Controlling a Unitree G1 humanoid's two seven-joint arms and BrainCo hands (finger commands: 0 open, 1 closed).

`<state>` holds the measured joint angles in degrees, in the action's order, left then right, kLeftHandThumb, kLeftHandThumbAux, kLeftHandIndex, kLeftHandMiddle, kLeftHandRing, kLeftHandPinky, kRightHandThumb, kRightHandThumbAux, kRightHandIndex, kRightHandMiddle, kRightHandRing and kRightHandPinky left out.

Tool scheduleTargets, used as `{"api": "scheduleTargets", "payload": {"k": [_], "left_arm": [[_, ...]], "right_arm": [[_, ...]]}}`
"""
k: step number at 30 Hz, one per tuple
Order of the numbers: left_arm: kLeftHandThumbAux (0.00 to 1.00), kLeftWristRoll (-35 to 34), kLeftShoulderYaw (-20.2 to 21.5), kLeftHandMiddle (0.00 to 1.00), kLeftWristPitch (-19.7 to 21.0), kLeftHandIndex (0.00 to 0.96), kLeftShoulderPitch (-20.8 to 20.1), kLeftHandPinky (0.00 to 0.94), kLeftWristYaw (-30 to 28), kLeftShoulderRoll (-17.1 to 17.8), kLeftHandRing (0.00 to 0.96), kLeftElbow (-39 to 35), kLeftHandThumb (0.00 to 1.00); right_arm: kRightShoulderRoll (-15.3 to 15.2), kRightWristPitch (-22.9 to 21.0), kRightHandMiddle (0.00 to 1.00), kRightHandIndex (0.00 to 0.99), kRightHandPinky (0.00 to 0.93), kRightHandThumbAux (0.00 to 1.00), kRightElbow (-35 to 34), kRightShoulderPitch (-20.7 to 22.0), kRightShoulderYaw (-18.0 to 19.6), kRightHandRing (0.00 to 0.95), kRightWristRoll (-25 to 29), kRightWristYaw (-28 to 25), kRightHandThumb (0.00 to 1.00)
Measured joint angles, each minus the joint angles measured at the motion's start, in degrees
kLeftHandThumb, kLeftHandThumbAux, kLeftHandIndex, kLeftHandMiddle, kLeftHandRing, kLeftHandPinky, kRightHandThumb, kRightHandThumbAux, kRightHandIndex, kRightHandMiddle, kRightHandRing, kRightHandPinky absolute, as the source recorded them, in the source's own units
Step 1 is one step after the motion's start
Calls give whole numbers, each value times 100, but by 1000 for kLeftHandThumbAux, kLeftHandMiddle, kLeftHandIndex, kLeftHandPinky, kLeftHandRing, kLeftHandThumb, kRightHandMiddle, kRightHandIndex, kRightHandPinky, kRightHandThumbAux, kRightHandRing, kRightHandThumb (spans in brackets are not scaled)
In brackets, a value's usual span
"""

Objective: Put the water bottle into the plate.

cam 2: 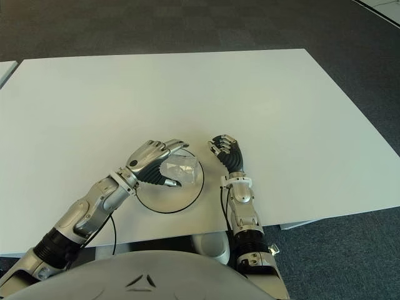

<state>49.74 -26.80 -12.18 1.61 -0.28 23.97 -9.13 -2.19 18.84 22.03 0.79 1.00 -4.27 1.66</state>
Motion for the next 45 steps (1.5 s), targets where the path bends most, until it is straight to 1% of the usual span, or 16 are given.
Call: {"api": "scheduleTargets", "payload": {"k": [5,10,13,16,22,28,39,45], "left_arm": [[762,-91,78,159,-2,79,32,142,-127,4,139,-154,97],[767,-94,122,151,0,67,58,95,-176,10,125,-256,59],[759,-93,132,131,4,53,76,50,-247,16,101,-308,28],[725,-80,138,87,5,20,100,13,-287,28,48,-365,7],[678,-22,159,40,1,2,114,1,-290,61,6,-423,0],[634,-25,186,6,-52,0,151,0,-290,97,0,-431,0],[545,-12,245,0,-192,0,157,0,-283,126,0,-432,0],[493,82,312,0,-310,0,157,0,-143,133,0,-430,0]], "right_arm": [[3,0,587,434,581,726,0,0,1,579,1,0,709],[4,0,588,434,579,725,0,0,2,578,2,1,709],[4,0,587,434,570,725,0,0,4,575,2,0,709],[4,0,584,434,568,726,0,0,4,572,2,1,709],[3,-5,583,434,565,726,-3,0,6,569,0,10,708],[1,-16,592,434,576,726,-15,-1,3,576,-2,28,709],[3,-19,583,434,567,726,-42,-3,1,571,0,26,709],[9,-19,577,434,570,725,-61,-7,2,570,2,27,709]]}}
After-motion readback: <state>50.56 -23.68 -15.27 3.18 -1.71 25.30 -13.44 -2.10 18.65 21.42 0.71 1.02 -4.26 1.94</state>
